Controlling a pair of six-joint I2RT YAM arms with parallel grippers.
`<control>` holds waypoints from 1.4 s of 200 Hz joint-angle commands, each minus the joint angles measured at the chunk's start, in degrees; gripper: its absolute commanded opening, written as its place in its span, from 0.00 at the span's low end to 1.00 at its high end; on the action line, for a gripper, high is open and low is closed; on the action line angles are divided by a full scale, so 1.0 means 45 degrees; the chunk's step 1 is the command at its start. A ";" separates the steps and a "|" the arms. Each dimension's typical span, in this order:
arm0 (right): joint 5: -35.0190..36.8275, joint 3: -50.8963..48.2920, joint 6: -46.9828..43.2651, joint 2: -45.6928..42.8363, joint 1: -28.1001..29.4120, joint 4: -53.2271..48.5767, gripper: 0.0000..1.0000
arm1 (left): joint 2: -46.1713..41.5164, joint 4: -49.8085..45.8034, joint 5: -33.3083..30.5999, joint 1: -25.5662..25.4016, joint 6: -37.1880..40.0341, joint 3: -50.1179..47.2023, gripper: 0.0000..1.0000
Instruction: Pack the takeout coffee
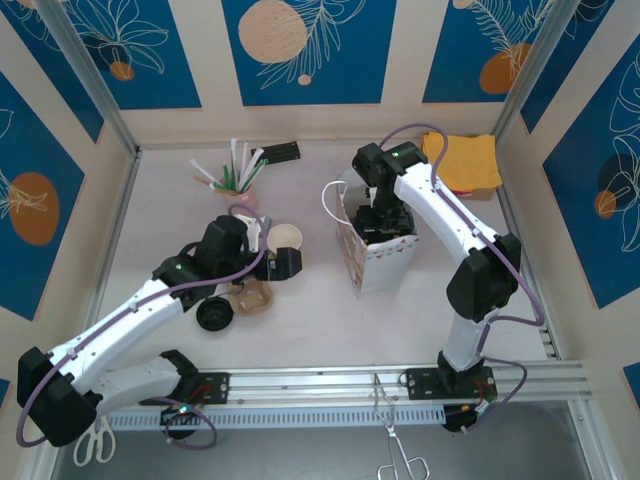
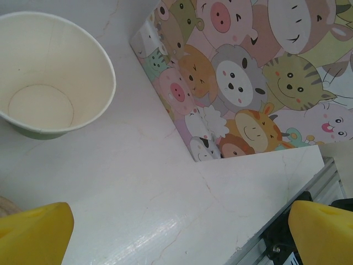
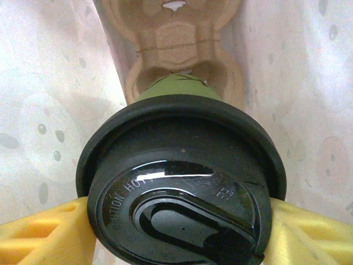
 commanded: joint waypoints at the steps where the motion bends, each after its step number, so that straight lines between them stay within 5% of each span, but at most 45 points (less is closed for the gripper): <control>1: -0.0368 -0.0229 0.0049 -0.0520 -0.0007 -0.0088 0.69 | -0.0245 -0.0118 0.0026 -0.0138 -0.0105 -0.0095 1.00; 280: 0.0100 -0.0974 -0.1613 -0.0833 0.0408 0.0736 0.69 | -0.0069 0.0044 0.0270 -0.0136 0.0017 -0.0098 1.00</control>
